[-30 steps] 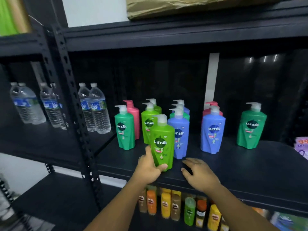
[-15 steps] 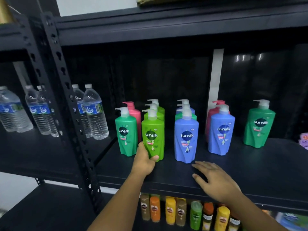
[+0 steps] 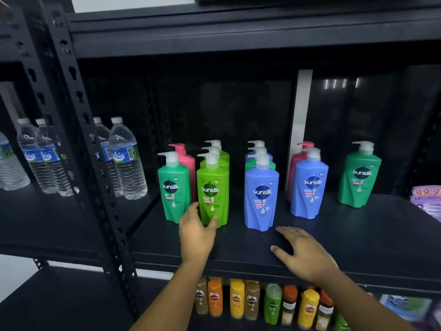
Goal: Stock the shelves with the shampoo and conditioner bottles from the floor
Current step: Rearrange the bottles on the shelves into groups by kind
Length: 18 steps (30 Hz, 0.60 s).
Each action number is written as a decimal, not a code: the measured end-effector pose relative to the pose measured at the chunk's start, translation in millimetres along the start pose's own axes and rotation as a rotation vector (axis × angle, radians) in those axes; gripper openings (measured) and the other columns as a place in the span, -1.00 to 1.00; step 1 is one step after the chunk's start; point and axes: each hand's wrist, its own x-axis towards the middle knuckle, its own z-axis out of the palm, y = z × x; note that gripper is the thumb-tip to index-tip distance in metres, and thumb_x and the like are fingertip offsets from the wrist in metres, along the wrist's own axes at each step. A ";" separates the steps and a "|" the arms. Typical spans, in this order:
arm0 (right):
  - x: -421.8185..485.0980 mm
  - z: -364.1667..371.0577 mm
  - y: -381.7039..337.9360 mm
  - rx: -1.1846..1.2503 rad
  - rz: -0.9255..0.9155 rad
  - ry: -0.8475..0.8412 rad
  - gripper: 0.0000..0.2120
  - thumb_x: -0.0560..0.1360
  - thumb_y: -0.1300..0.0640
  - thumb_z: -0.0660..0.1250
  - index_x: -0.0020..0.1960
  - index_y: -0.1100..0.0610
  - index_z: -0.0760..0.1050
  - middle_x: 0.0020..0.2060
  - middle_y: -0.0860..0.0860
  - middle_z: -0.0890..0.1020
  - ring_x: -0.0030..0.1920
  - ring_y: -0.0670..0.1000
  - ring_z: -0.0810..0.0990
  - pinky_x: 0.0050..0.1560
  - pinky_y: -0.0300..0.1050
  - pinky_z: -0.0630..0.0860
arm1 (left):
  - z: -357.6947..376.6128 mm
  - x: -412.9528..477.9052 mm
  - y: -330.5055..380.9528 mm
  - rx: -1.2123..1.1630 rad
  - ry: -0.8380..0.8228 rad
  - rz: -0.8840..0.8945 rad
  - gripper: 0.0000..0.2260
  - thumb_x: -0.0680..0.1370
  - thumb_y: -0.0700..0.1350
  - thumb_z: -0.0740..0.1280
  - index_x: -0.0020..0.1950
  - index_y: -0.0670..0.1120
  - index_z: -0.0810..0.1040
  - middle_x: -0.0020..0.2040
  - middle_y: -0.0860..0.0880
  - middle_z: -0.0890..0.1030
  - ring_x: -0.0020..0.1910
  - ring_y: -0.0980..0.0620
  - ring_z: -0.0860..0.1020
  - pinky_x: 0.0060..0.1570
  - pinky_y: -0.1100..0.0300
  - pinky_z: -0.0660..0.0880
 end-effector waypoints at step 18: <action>6.1 -4.2 2.7 0.398 0.176 0.058 -0.26 0.47 -0.28 0.39 0.57 -0.16 0.21 0.53 -0.14 0.33 0.51 -0.09 0.30 0.48 -0.04 0.31 | 70.7 -12.9 55.1 -0.135 -0.486 0.024 -0.38 0.51 0.06 0.51 0.47 0.06 0.29 0.23 0.10 0.62 0.17 -0.03 0.61 0.08 0.10 0.53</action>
